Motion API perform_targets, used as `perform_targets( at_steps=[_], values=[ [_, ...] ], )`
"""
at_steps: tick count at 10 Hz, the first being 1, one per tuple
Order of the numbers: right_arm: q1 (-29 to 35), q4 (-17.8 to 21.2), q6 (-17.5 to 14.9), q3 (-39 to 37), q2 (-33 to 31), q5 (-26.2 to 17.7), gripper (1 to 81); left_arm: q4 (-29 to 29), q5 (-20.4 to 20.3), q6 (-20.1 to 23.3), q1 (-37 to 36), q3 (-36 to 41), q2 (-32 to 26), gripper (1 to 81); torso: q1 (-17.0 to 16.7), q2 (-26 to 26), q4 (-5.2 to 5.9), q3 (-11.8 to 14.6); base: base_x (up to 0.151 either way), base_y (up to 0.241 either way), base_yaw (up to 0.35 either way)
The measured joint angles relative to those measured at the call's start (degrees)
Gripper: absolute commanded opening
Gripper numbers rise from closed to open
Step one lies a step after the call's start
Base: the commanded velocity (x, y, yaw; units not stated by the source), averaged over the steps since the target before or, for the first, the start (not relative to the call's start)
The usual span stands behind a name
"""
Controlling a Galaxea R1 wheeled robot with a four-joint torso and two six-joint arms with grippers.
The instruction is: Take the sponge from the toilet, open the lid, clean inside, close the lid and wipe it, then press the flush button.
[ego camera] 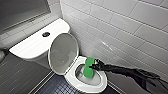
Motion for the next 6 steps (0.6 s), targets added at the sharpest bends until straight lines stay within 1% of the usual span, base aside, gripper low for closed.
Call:
perform_targets(
  at_steps=[2,4,5,6],
  values=[
    [-0.7,0.0,1.0,5.5,-4.5,0.3,1.0,0.0,0.0,0.0,-0.2,0.0,0.6,81.1,0.0,0.0,0.0,0.0,0.0,0.0,0.0],
    [-1.8,0.0,2.3,12.4,-10.6,1.6,1.0,0.0,-0.1,0.0,-0.1,0.0,0.6,81.1,0.0,0.0,0.0,0.0,0.0,0.0,0.0],
    [-3.1,0.0,2.7,15.1,-14.7,3.1,1.0,0.1,0.0,0.0,-0.1,0.0,0.6,81.1,0.0,0.0,0.0,0.0,0.0,0.0,0.0],
    [-4.9,0.2,3.4,17.3,-17.5,5.7,1.0,0.1,0.0,0.0,-0.2,0.0,0.6,81.1,0.0,0.0,0.0,0.0,0.0,0.0,0.0]
  ],
)
